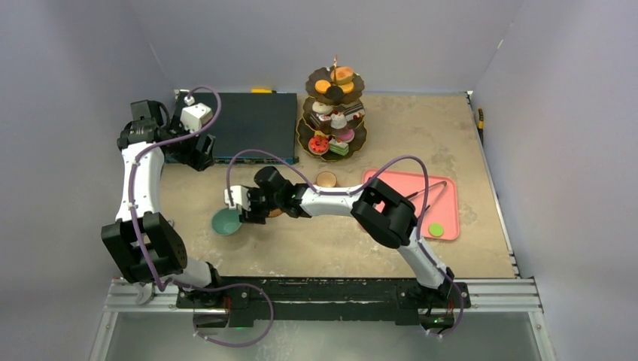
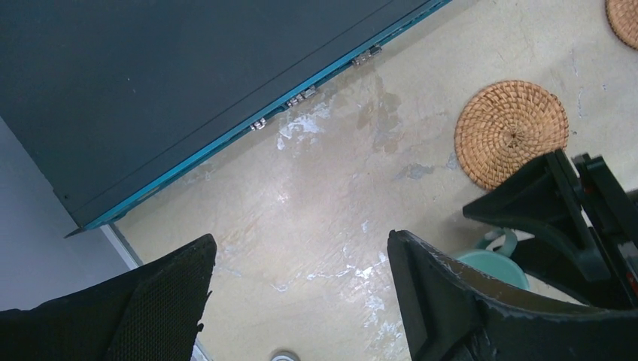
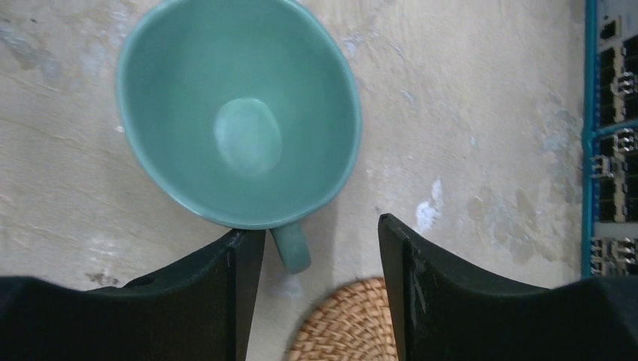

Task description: Serve the afternoon tea

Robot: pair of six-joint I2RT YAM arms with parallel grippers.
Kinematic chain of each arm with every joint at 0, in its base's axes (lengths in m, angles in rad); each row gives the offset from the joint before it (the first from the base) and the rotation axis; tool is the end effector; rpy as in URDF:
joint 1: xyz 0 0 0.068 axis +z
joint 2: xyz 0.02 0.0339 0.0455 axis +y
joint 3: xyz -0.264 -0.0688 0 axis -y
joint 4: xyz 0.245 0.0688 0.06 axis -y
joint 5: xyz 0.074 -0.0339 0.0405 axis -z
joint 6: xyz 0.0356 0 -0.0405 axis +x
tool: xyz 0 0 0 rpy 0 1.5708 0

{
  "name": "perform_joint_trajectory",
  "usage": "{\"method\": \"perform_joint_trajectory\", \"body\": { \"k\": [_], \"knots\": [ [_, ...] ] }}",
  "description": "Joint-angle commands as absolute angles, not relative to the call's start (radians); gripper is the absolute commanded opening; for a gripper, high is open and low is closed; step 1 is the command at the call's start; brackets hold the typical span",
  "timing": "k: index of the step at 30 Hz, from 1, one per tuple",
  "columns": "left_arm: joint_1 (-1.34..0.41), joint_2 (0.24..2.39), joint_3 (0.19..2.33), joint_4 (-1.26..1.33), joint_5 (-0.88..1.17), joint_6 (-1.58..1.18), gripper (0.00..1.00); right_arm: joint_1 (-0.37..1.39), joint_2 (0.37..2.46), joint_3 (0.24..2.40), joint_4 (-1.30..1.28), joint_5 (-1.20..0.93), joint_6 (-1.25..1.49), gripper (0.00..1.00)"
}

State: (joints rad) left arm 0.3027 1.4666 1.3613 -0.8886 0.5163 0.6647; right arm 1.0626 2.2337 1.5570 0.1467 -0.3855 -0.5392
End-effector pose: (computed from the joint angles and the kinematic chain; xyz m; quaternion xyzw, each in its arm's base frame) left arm 0.2914 0.0726 0.3220 0.2383 0.8987 -0.0888 0.3573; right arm 0.2332 0.4463 0.1609 -0.6777 0.5243 0.2868 0.4284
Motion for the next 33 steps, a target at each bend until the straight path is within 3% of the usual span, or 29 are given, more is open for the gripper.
{"method": "perform_joint_trajectory", "body": {
  "k": [1,4,10,15,33],
  "knots": [
    [0.316,1.457,1.359,-0.862,0.517,0.65,0.83,1.108,2.205,1.535,0.171,-0.413,-0.502,0.6],
    [0.32,1.464,1.362,-0.858,0.507,0.636,0.82,1.134,2.183,1.484,0.199,-0.394,-0.475,0.58],
    [0.328,1.488,1.39,-0.893,0.521,0.637,0.7,1.149,2.176,1.462,0.223,-0.334,-0.39,0.54],
    [0.332,1.48,1.385,-0.895,0.525,0.645,0.69,1.149,2.18,1.481,0.242,-0.293,-0.337,0.48],
    [0.339,1.442,1.345,-0.882,0.526,0.661,0.7,1.163,2.152,1.503,0.25,-0.28,-0.233,0.53]
  ]
}}
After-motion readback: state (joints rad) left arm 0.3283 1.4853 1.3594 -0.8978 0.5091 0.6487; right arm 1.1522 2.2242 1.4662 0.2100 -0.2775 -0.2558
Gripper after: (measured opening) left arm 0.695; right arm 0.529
